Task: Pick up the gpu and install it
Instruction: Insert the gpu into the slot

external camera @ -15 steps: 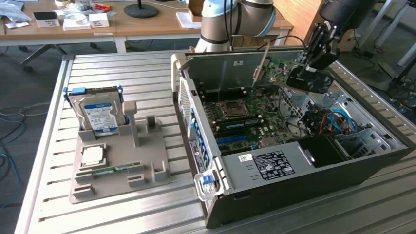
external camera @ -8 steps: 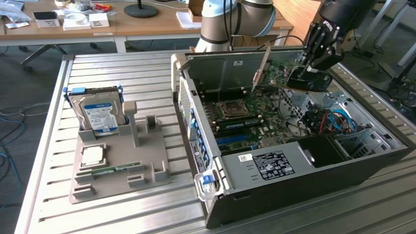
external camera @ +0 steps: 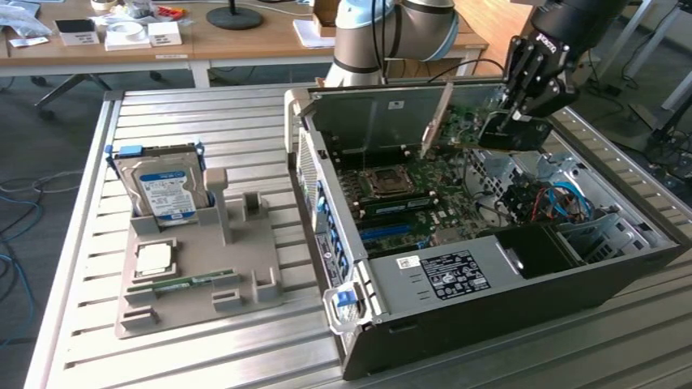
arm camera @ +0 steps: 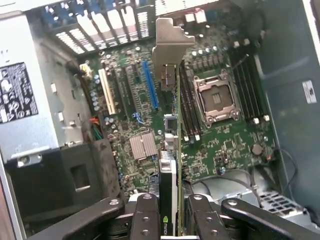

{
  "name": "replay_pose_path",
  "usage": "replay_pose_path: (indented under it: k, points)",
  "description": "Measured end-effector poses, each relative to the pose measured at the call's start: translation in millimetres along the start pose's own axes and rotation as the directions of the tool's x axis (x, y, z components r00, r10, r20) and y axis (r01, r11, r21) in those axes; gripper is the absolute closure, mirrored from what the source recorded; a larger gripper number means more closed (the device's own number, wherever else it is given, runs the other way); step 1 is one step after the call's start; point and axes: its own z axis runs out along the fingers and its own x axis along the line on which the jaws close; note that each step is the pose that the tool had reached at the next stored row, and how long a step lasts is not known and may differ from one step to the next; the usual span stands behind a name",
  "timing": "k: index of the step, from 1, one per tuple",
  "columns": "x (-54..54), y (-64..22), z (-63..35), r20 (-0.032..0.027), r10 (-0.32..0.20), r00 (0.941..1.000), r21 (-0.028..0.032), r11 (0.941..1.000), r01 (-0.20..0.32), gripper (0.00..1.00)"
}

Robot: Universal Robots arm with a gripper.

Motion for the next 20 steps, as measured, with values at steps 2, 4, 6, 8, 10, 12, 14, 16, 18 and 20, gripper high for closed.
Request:
replay_pose_path:
  k: [2, 4, 6, 8, 10, 12, 14, 16, 18, 20]
  points:
    - [0.0, 0.0, 0.0, -0.0024, -0.030, 0.9996, -0.0002, 0.9996, 0.030, 0.73]
    - [0.0, 0.0, 0.1, -0.0046, -0.058, 0.9983, -0.0005, 0.9983, 0.058, 0.73]
    - [0.0, 0.0, 0.1, -0.0067, -0.087, 0.9962, -0.0008, 0.9962, 0.087, 0.73]
    - [0.0, 0.0, 0.1, -0.0088, -0.115, 0.9933, -0.0012, 0.9933, 0.115, 0.73]
    - [0.0, 0.0, 0.1, -0.0110, -0.146, 0.9892, -0.0017, 0.9893, 0.146, 0.73]
    - [0.0, 0.0, 0.2, -0.0129, -0.175, 0.9845, -0.0022, 0.9846, 0.175, 0.73]
    - [0.0, 0.0, 0.2, -0.0148, -0.203, 0.9790, -0.0028, 0.9791, 0.203, 0.73]
    - [0.0, 0.0, 0.2, -0.0163, -0.223, 0.9748, -0.0033, 0.9749, 0.223, 0.73]
    - [0.0, 0.0, 0.2, -0.0166, -0.227, 0.9738, -0.0034, 0.9739, 0.227, 0.73]
    - [0.0, 0.0, 0.2, -0.0166, -0.227, 0.9738, -0.0034, 0.9739, 0.227, 0.73]
